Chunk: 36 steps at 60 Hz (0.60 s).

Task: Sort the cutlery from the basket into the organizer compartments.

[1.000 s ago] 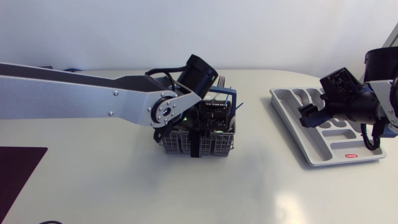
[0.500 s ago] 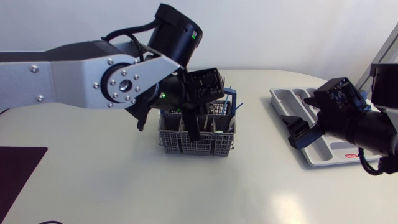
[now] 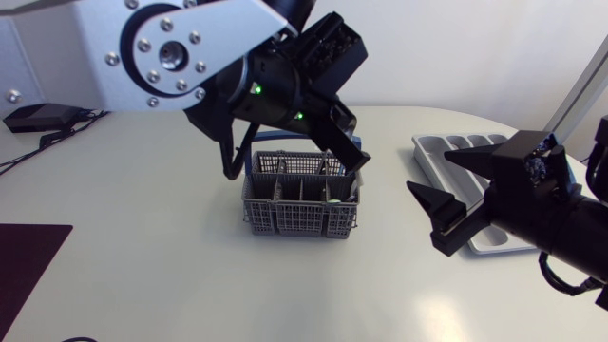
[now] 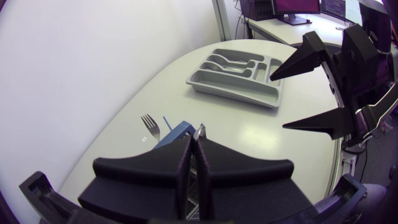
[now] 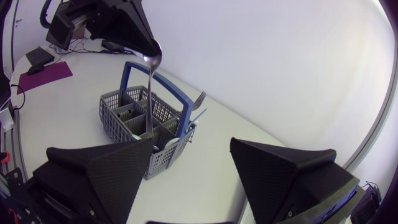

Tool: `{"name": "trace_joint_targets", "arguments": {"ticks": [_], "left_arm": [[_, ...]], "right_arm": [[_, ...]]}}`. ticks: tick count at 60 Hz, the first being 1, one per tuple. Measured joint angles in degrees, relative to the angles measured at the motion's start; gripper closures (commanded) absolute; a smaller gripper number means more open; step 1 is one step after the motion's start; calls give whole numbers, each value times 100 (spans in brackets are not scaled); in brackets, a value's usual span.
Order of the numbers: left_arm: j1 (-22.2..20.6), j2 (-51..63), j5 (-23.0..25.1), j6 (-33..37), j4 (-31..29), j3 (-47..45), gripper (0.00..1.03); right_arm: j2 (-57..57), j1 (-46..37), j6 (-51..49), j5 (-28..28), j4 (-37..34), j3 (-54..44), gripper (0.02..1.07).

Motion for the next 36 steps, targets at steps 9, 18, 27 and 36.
{"name": "trace_joint_targets", "arguments": {"ticks": [9,18,27,36], "left_arm": [[-107,149,2,-433,44,0,100],[-105,234,2,-813,87,63,100],[-107,271,2,-1091,105,216,100],[-118,293,26,-1235,79,352,100]], "right_arm": [[20,328,72,278,361,-111,31],[195,518,87,367,699,-138,42],[380,671,85,400,1095,-208,48],[540,719,63,400,1342,-306,48]]}}
